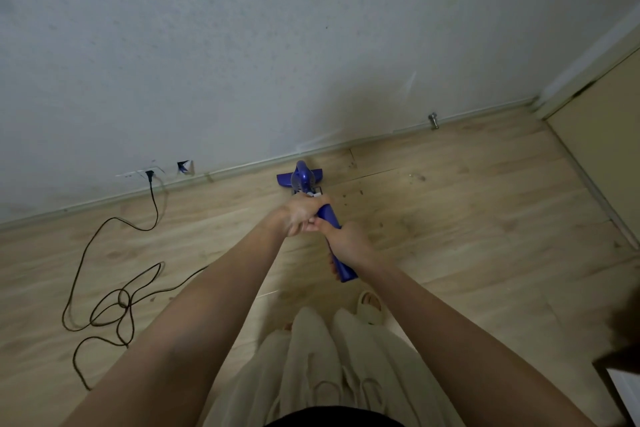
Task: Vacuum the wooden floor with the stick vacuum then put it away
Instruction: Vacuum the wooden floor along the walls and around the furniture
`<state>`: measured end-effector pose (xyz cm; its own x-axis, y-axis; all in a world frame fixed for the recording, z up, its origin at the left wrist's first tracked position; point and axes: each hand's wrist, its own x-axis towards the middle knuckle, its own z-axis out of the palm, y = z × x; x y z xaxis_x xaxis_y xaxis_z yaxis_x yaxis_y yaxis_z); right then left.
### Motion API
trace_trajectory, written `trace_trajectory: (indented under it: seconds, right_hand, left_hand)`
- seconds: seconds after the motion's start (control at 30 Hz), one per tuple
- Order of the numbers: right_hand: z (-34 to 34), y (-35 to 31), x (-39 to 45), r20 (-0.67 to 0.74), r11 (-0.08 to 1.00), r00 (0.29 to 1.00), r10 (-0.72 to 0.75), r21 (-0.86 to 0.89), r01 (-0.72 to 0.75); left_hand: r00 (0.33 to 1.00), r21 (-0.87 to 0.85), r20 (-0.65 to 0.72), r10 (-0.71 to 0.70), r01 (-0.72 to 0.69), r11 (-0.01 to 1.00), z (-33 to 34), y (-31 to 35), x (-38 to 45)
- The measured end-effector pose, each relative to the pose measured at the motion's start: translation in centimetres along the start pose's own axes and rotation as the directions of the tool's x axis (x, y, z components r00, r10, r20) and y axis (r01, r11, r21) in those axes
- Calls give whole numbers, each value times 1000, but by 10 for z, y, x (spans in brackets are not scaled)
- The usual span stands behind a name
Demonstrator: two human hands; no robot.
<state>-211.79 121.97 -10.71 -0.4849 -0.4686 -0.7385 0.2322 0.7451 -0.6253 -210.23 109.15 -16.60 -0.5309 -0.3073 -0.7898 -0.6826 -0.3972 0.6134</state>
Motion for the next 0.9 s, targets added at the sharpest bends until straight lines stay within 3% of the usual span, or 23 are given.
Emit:
trace_trajectory:
  seconds: [0.37,0.57,0.77,0.9]
  right_hand:
    - [-75,1,58,78,996,994,71,-52,-67]
    - [-107,-11,66,106,999,993,47,6,-48]
    - [-114,-18,69,175,999,984,35,-20,-32]
    - [-119,-6,76,198,999,979,49,-7,-48]
  left_hand:
    - [990,-135,-138,20,-39,990,57,33,49]
    - [998,-145,-62,21,-30,989,64,57,53]
    - [993,-205,-111,31,-54,977,69,58,54]
    - [991,-129,-128,26,-43,991,78,57,60]
